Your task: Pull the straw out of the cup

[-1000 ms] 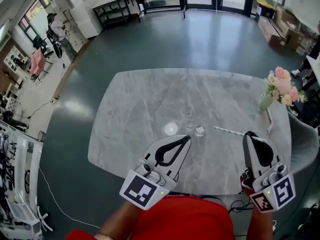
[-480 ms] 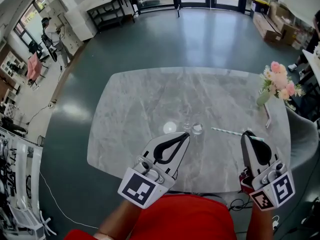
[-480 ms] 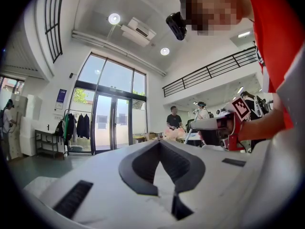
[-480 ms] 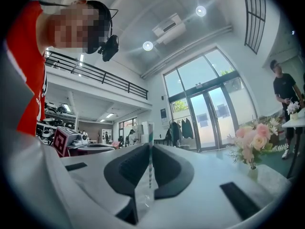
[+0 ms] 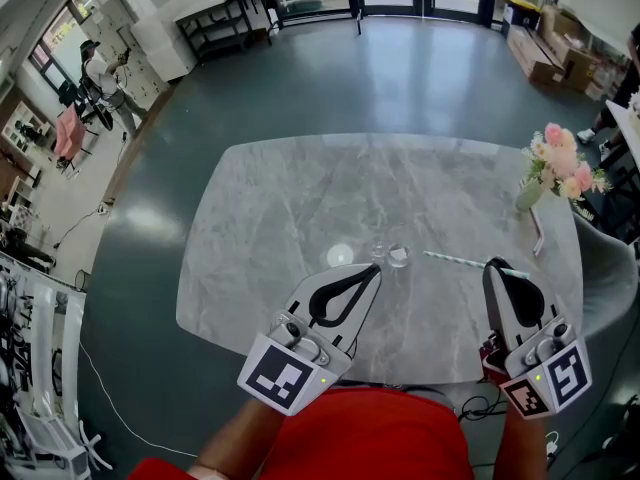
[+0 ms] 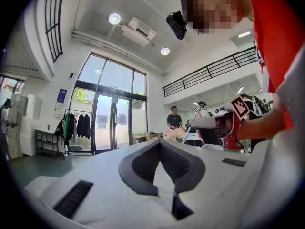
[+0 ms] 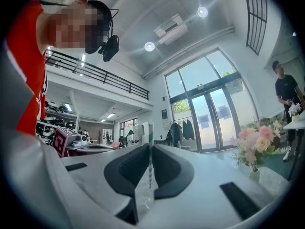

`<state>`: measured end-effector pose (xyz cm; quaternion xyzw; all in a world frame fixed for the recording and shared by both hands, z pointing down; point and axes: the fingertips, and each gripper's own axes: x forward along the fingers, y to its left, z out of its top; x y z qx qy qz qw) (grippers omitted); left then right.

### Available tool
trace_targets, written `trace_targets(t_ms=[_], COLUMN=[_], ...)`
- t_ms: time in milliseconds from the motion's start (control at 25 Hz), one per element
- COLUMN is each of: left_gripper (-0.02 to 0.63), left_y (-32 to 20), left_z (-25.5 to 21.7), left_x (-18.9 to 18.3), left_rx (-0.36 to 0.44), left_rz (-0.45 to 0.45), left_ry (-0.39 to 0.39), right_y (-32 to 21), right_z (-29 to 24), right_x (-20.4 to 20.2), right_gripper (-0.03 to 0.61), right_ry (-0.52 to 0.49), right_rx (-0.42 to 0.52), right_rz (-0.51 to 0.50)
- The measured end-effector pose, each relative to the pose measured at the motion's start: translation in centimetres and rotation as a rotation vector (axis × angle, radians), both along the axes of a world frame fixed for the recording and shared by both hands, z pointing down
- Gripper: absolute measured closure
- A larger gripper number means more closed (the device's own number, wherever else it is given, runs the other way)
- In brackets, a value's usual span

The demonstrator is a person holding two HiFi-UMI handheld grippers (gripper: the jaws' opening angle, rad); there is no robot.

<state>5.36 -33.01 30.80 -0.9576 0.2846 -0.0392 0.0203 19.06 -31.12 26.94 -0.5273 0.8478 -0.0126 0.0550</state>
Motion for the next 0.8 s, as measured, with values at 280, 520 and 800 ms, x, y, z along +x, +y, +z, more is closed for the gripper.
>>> trace_targets(t_ms=[280,520,800], left_gripper=[0.606,0.606,0.606], left_y=[0.47,0.57,0.69], left_z=[0.07,0.24,-0.01], left_x=[0.03,-0.11,-0.08], left_rx=[-0.004,-0.007,-0.001], left_rz=[-0.004,-0.013,-0.018], left_ry=[0.002,-0.002,-0.002], right_y=[0.32,0.3,0.31], right_z=[0.33,0.57,0.45], right_x=[-0.09,-0.36,-0.39], right_gripper=[0.546,0.548,0.548], right_ry=[0.011,0.032,0.028], right_rx=[-0.01,-0.01,-0.008], right_rz=[-0.007,-0.017,-0.026])
